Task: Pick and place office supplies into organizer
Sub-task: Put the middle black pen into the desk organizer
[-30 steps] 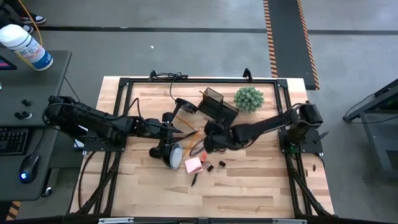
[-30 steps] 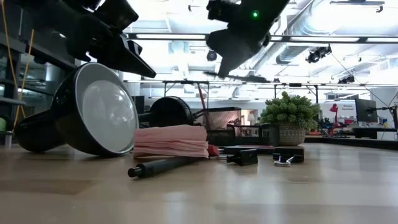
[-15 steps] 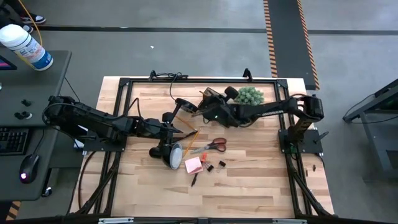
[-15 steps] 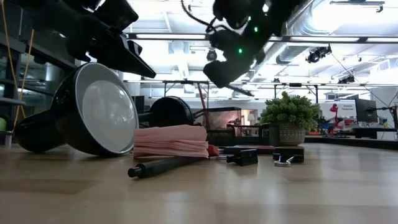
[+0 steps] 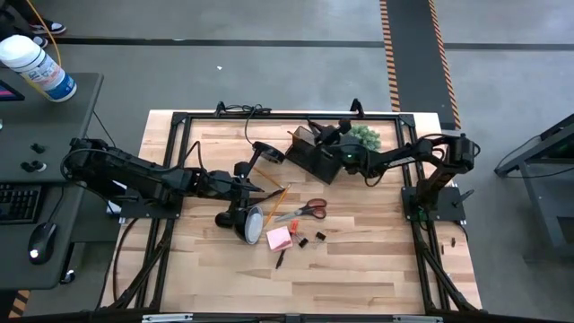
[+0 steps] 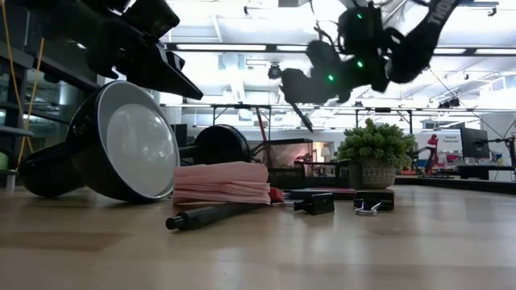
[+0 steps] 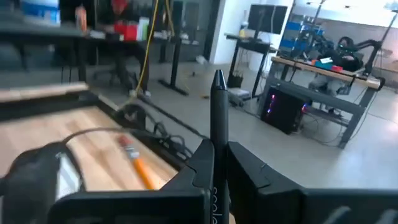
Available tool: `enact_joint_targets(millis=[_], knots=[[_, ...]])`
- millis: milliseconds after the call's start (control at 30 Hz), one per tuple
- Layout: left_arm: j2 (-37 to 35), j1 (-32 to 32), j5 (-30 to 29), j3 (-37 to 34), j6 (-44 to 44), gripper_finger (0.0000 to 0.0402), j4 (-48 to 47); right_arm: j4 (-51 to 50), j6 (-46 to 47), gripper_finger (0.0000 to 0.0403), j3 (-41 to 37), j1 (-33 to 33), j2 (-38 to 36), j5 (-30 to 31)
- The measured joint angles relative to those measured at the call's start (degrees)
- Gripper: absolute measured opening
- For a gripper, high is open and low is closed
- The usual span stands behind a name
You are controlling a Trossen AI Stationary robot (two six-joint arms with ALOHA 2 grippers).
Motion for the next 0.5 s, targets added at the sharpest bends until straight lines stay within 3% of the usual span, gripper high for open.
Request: enact_joint_targets(millis=[200,500], knots=[[0.0,0.0,0.0,0.0,0.0,0.0092,0.8,10.2,0.2,0.0014,-2.8,-2.1,0.1,-7.0],[0.0,0.0,0.3,0.0,-0.1,0.0092,2.5,10.4,3.3,0.0014,-1.9,-5.8,0.4,-18.1]])
